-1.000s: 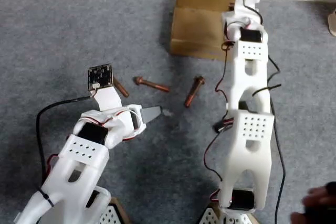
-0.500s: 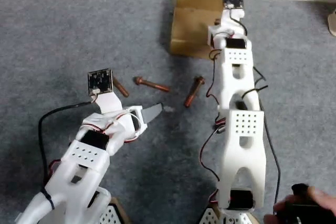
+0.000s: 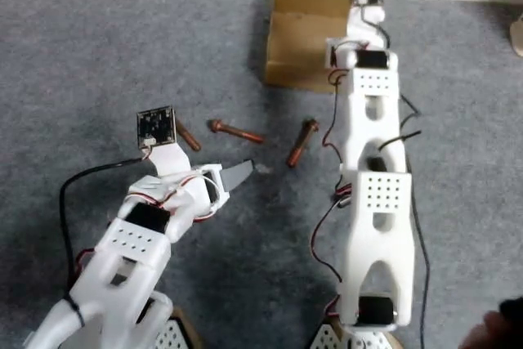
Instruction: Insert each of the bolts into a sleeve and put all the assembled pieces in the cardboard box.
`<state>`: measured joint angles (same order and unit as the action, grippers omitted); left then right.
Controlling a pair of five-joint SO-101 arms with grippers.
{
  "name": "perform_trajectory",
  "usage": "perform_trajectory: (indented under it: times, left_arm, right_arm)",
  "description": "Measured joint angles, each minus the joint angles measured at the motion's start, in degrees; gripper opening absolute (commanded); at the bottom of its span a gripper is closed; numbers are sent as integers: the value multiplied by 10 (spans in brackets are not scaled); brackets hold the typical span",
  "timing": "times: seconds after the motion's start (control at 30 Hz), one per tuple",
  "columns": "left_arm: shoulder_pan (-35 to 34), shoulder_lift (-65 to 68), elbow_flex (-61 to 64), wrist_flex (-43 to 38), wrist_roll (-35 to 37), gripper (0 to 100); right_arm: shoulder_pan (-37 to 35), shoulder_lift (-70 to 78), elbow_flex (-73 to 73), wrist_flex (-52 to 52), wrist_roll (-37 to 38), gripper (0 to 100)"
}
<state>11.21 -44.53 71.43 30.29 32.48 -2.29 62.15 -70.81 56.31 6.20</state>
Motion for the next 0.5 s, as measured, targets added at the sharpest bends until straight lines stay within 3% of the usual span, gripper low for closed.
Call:
perform_trajectory:
  times: [0.23,0.5]
  left_arm:
    - [0,0,0,0,0,358]
    - [0,0,0,0,0,358]
  right_arm:
    - [0,0,-132,130,0,112]
    - [-1,0,-218,346,4,112]
